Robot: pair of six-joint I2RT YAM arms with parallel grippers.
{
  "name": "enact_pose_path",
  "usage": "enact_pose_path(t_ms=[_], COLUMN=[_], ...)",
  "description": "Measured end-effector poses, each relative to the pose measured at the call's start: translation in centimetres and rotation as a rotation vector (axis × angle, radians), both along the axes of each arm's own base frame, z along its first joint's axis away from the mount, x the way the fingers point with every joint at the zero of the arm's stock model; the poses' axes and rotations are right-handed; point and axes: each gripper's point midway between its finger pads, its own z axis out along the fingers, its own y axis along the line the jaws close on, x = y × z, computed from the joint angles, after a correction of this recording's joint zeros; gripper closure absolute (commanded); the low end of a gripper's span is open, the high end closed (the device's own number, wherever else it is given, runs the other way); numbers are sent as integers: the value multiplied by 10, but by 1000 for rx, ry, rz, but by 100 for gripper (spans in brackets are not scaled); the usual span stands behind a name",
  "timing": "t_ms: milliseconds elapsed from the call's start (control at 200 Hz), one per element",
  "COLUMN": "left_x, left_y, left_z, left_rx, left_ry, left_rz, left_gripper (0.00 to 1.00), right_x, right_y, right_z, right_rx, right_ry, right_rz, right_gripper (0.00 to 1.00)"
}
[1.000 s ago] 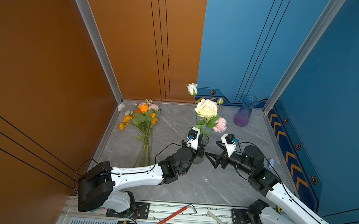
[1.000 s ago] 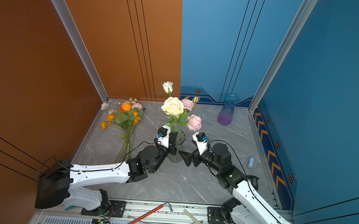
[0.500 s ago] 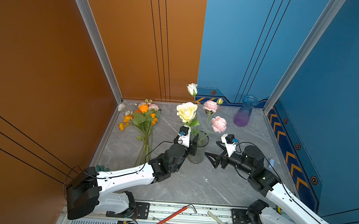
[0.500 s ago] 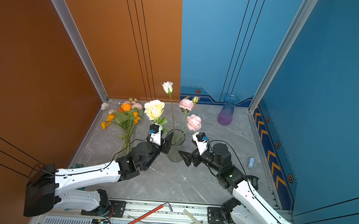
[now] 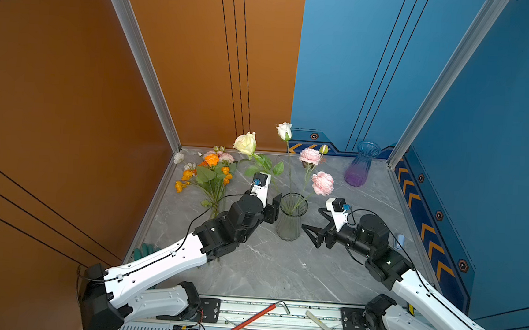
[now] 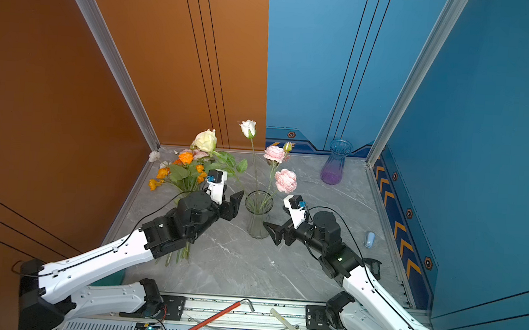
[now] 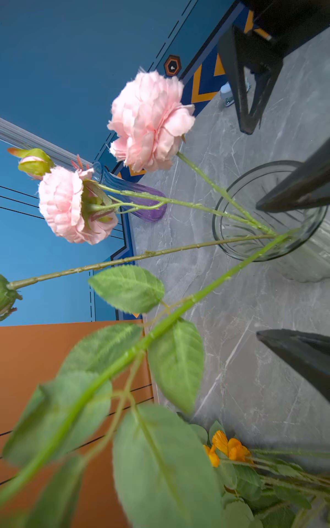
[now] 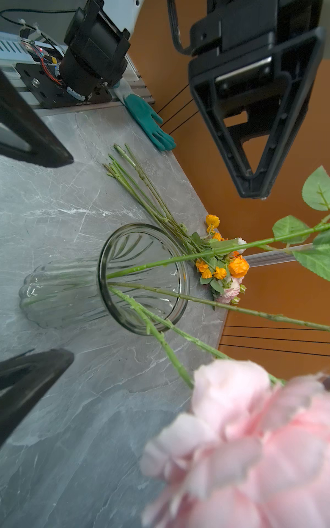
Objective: Arrange flowers in a vase
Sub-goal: Place the flower in the vase, then pick up the flower from the flowers.
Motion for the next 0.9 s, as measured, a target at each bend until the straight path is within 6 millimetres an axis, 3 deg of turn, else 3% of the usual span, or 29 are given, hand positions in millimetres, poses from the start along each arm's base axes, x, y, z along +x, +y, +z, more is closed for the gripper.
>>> enact_pose_path(t_ms=[155, 255, 380, 471, 626, 716, 901], left_x=[-17, -22, -18, -11, 1, 5, 17], left_y=[36, 66, 108, 137, 171, 181, 188], left_z=[1, -7, -26, -53, -123, -158, -203], left_rx=[75, 130, 176, 218, 276, 314, 347], left_ry=[46, 76, 133, 214, 451, 571, 712], left_rz=[40, 106, 225, 318, 420, 447, 464], left_gripper=[42, 54, 61, 63, 64, 64, 66], right_x=[-6, -11, -15, -16, -19, -20, -20], right_y=[4, 12, 16, 16, 18, 20, 21], right_z=[-5, -6, -2, -2, -6, -8, -11], right_rx=[-21, -47, -62, -70, -83, -89, -97], right_ry=[20, 36, 34, 33, 45, 47, 50], right_rz=[22, 52, 67, 68, 80, 86, 94], right_gripper=[0, 0, 0, 0, 0, 0, 0])
